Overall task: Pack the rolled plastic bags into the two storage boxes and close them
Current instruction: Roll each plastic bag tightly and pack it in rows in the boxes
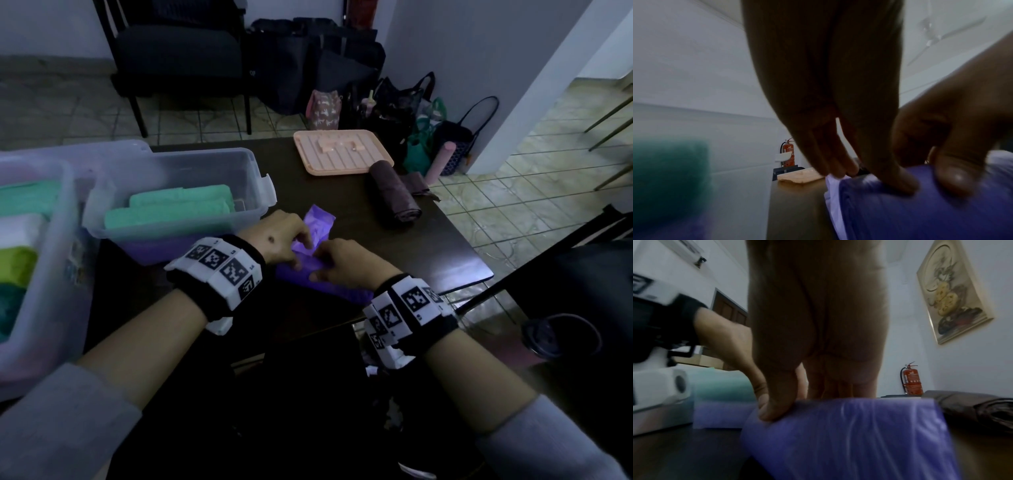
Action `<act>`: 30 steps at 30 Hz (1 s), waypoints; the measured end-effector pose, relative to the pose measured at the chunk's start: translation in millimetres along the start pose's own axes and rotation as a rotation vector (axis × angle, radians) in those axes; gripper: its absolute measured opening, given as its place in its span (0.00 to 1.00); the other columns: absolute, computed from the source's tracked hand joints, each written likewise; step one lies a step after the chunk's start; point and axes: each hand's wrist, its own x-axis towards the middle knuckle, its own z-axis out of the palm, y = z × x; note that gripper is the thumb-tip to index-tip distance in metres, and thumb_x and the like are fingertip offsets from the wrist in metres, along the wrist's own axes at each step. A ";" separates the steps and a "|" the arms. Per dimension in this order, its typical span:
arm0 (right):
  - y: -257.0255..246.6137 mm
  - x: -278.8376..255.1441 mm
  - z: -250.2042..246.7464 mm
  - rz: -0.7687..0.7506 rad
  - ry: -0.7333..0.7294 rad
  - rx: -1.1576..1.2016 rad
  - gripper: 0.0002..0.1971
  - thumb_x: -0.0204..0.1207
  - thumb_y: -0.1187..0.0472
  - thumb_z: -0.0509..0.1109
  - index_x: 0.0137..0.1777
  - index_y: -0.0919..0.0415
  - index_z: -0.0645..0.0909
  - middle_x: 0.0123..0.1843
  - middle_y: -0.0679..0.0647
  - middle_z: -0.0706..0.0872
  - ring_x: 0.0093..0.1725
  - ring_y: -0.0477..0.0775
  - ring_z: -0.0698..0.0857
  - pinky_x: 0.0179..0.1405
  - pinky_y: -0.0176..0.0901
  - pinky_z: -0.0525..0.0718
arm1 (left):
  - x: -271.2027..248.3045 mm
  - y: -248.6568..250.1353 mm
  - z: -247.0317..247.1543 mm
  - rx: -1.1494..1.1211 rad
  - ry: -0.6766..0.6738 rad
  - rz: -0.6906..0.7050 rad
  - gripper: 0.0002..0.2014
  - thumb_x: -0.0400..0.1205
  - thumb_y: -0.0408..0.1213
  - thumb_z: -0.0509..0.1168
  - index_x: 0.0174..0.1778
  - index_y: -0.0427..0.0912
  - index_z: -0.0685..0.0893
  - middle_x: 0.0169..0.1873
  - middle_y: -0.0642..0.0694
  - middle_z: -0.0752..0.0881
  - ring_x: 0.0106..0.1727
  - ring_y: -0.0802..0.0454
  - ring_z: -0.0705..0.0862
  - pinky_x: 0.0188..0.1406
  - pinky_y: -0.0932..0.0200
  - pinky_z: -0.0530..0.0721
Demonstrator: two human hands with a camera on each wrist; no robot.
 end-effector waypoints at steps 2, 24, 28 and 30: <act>0.1 3.3 -4.0 0.015 -0.038 -0.001 0.23 0.78 0.53 0.69 0.70 0.63 0.75 0.68 0.60 0.78 0.66 0.58 0.77 0.59 0.41 0.72 | -0.6 0.0 4.6 0.005 0.061 0.020 0.18 0.72 0.33 0.75 0.59 0.46 0.86 0.54 0.46 0.87 0.53 0.53 0.83 0.56 0.60 0.79; -12.5 -9.3 22.3 -0.009 0.229 -0.221 0.29 0.71 0.53 0.74 0.68 0.63 0.68 0.66 0.60 0.74 0.65 0.60 0.75 0.59 0.52 0.77 | -1.7 -6.5 18.3 0.032 -0.114 -0.025 0.30 0.73 0.35 0.74 0.72 0.45 0.74 0.67 0.44 0.78 0.66 0.48 0.77 0.55 0.63 0.70; -14.5 -11.6 22.1 -0.035 0.220 -0.232 0.26 0.74 0.57 0.72 0.69 0.62 0.68 0.66 0.60 0.75 0.65 0.60 0.76 0.60 0.53 0.78 | -4.3 -8.6 16.7 -0.011 -0.108 -0.037 0.34 0.71 0.37 0.76 0.74 0.45 0.72 0.69 0.45 0.76 0.68 0.49 0.76 0.61 0.61 0.71; -13.2 -12.0 21.5 -0.031 0.203 -0.178 0.25 0.73 0.55 0.71 0.67 0.63 0.70 0.64 0.60 0.77 0.63 0.60 0.78 0.58 0.51 0.78 | -7.7 -10.1 18.7 -0.039 -0.031 -0.018 0.37 0.68 0.37 0.78 0.73 0.45 0.73 0.69 0.45 0.73 0.70 0.49 0.74 0.68 0.57 0.71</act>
